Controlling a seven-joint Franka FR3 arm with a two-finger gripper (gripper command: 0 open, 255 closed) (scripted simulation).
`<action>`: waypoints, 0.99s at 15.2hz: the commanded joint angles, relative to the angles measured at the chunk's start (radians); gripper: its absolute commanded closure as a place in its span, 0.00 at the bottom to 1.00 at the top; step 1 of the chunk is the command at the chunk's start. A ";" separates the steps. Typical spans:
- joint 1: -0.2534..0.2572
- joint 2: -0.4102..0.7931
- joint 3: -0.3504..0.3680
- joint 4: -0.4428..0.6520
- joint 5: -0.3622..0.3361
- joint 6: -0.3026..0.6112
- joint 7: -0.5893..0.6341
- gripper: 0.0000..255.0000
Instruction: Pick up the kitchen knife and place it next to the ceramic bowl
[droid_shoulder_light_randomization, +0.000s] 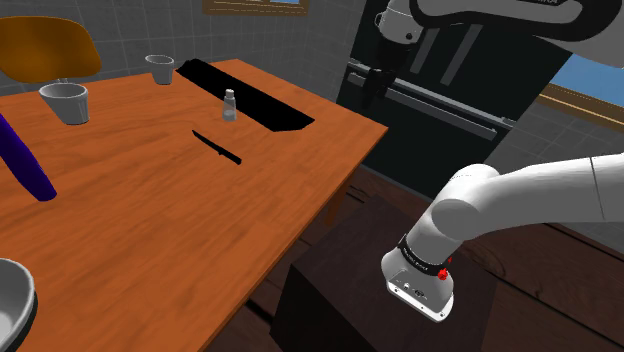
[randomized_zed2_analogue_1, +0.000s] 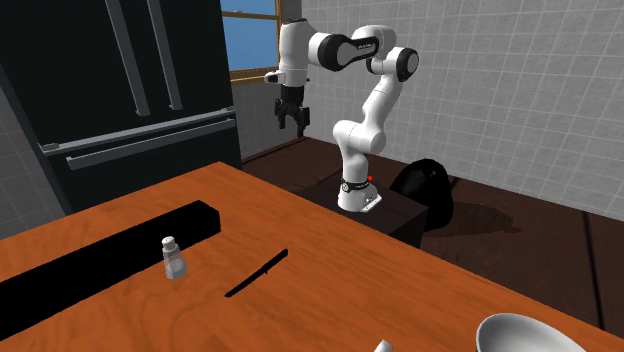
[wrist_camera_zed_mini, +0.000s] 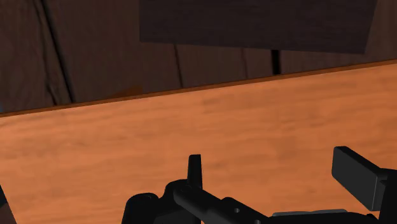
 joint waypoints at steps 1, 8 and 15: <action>0.000 0.000 0.000 0.000 0.000 0.000 0.000 0.00; 0.040 0.203 0.074 0.037 0.060 0.161 0.092 0.00; 0.070 0.434 0.142 0.135 0.090 0.294 0.178 0.00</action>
